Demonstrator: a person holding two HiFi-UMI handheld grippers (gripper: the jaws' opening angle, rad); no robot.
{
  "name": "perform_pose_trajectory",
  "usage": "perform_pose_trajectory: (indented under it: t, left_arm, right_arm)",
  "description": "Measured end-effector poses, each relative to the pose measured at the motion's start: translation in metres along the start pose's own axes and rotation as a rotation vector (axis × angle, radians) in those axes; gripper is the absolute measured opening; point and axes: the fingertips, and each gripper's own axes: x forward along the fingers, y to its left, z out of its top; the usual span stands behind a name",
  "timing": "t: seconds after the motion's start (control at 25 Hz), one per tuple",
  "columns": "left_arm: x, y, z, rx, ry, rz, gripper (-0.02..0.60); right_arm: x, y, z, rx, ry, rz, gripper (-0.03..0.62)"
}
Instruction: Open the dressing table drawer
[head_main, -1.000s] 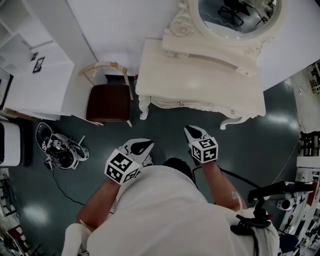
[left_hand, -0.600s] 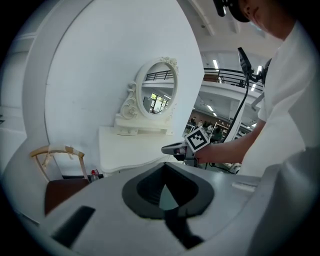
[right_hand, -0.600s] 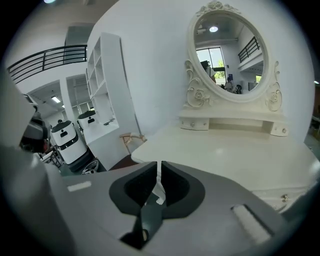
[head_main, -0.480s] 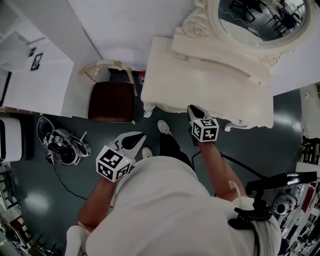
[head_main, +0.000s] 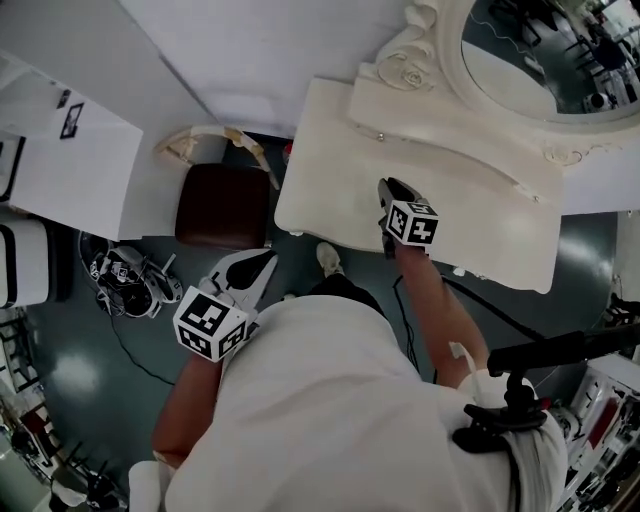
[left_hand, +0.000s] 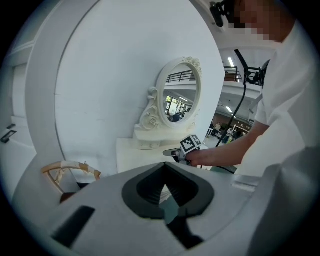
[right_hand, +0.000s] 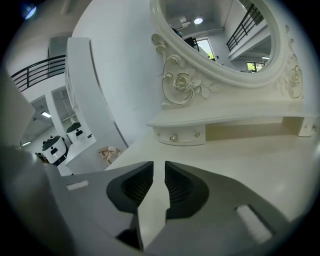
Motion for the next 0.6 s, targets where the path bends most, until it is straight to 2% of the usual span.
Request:
perform_pose_trajectory:
  t: [0.2,0.6]
  left_arm:
    - [0.019,0.013,0.019,-0.006,0.002,0.044,0.003]
    - [0.04,0.043,0.036,-0.045,0.016,0.12,0.003]
  right_arm:
    - [0.041,-0.023,0.019,0.035,0.009,0.013,0.082]
    - [0.096,-0.042,0.041,0.103,0.028,0.038,0.149]
